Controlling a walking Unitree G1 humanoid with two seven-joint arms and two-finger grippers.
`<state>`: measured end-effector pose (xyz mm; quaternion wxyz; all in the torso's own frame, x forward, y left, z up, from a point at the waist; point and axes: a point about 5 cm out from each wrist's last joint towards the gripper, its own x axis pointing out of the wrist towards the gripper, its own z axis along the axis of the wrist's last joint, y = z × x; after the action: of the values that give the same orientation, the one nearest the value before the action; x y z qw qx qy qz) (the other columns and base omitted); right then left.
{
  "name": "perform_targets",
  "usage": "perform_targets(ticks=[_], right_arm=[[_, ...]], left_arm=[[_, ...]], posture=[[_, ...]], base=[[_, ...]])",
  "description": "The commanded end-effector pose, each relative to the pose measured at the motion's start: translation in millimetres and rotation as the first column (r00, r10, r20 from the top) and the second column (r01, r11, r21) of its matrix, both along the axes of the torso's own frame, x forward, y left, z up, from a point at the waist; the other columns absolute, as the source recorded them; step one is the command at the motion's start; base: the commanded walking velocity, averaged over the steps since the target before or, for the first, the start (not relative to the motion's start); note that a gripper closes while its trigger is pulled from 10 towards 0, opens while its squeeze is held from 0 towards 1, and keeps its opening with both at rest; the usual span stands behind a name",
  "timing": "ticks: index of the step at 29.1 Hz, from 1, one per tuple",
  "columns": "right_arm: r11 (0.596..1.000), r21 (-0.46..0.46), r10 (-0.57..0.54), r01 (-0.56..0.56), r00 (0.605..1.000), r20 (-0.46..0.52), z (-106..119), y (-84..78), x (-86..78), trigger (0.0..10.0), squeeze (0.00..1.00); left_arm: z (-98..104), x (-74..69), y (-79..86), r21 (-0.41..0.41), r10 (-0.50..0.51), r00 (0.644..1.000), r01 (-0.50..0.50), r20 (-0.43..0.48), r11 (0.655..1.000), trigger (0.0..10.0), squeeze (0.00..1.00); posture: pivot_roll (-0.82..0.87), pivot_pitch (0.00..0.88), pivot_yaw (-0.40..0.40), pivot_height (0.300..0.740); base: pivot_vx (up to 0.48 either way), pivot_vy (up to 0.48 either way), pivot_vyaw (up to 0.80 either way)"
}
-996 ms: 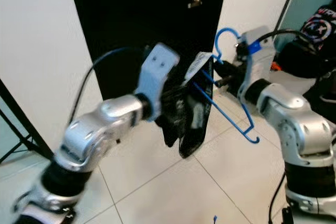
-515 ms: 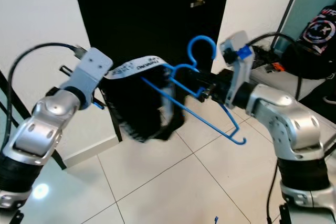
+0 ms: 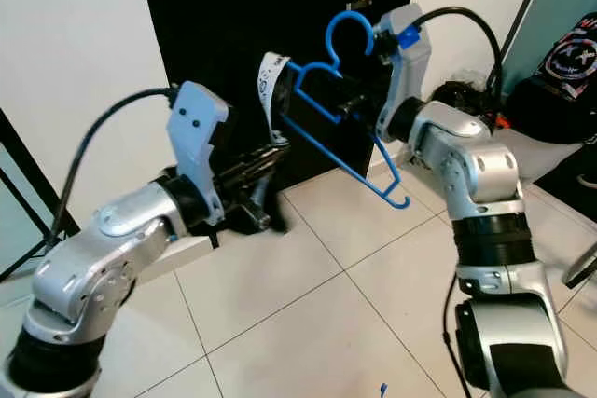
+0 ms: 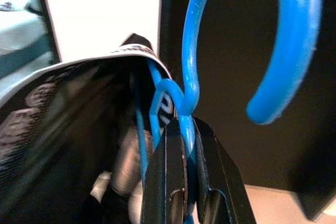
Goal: Hang hanger
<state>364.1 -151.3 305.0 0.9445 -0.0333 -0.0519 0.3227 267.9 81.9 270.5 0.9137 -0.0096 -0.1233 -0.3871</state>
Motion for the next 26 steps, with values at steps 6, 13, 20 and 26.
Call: perform_targets(ticks=[6,13,20,26], right_arm=[[0.999,-0.006,0.039,-0.038,0.999,0.026,7.1,2.7,2.0,10.0,0.00],[0.991,-0.036,0.128,-0.126,0.991,0.037,14.8,1.2,-6.4,10.0,0.00],[0.982,-0.085,0.174,-0.170,0.984,0.043,19.8,-0.9,-9.3,10.0,0.00],[0.976,-0.044,0.216,-0.212,0.964,0.155,35.0,-10.3,-15.8,10.0,0.00]], left_arm=[[-8.1,-1.9,3.8,0.121,-0.002,1.000,0.000,0.017,0.993,10.0,0.00],[-23.3,2.5,5.2,0.260,0.033,0.999,-0.039,0.026,0.965,10.0,0.30],[-26.4,-4.7,-12.5,0.288,-0.033,0.999,0.023,0.031,0.957,10.0,1.00],[-19.3,-20.0,-0.8,0.322,-0.196,0.981,0.183,0.008,0.929,10.0,1.00]], posture=[[0.06,0.002,-0.062,0.740],[0.05,0.002,-0.061,0.740],[0.04,0.004,-0.058,0.740],[0.05,0.007,-0.063,0.740]], base=[[0.000,0.000,0.00],[0.000,0.000,0.00],[0.000,0.000,0.00],[0.000,0.000,0.00]])
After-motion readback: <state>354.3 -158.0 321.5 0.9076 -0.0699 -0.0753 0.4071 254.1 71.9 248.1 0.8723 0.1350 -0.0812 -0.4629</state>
